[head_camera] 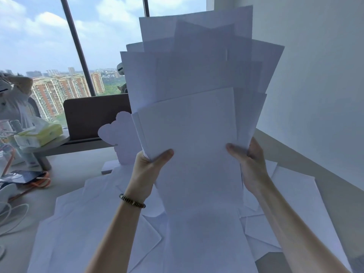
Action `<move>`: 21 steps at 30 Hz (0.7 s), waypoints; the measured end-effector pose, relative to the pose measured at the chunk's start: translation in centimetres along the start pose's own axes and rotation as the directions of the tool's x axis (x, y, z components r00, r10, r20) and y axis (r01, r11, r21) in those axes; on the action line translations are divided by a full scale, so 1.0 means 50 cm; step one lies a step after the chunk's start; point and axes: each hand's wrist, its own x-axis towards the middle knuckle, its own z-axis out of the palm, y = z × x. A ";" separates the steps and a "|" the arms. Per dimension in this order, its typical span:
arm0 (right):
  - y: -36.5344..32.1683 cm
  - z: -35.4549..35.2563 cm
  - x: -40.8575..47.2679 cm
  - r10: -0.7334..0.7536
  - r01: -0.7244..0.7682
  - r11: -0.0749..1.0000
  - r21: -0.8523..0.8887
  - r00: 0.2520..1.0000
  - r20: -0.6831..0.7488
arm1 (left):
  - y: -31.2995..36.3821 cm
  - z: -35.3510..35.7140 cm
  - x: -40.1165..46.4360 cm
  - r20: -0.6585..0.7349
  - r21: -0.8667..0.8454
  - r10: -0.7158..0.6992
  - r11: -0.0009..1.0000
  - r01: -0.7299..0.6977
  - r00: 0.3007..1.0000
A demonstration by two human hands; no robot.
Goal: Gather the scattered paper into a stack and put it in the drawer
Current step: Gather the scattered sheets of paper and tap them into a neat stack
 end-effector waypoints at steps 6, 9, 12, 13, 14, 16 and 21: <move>-0.021 0.009 0.014 -0.044 0.045 0.999 -0.030 0.999 0.021 | 0.034 -0.004 0.009 -0.010 0.028 0.042 0.999 -0.042 0.999; -0.019 0.014 0.020 -0.028 0.029 0.999 -0.032 0.999 0.029 | 0.035 -0.008 0.012 -0.039 0.030 0.034 0.999 -0.033 0.999; -0.015 0.016 0.021 0.000 0.001 0.999 -0.034 1.000 0.026 | 0.033 -0.011 0.013 -0.066 0.042 0.021 0.999 -0.018 0.998; -0.015 0.016 0.021 0.003 -0.002 0.999 -0.037 1.000 0.024 | 0.036 -0.011 0.013 -0.066 0.047 0.024 0.999 -0.021 0.998; -0.017 0.017 0.022 0.006 -0.006 0.999 -0.038 1.000 0.021 | 0.039 -0.011 0.014 -0.067 0.051 0.029 0.998 -0.026 0.997; -0.017 0.017 0.028 0.018 -0.018 0.999 -0.030 1.000 0.004 | 0.049 -0.008 0.015 -0.067 0.058 0.037 0.998 -0.033 0.997; -0.025 0.020 0.039 0.022 -0.022 0.999 -0.027 1.000 -0.005 | 0.070 -0.004 0.019 -0.062 0.073 0.054 0.996 -0.049 0.997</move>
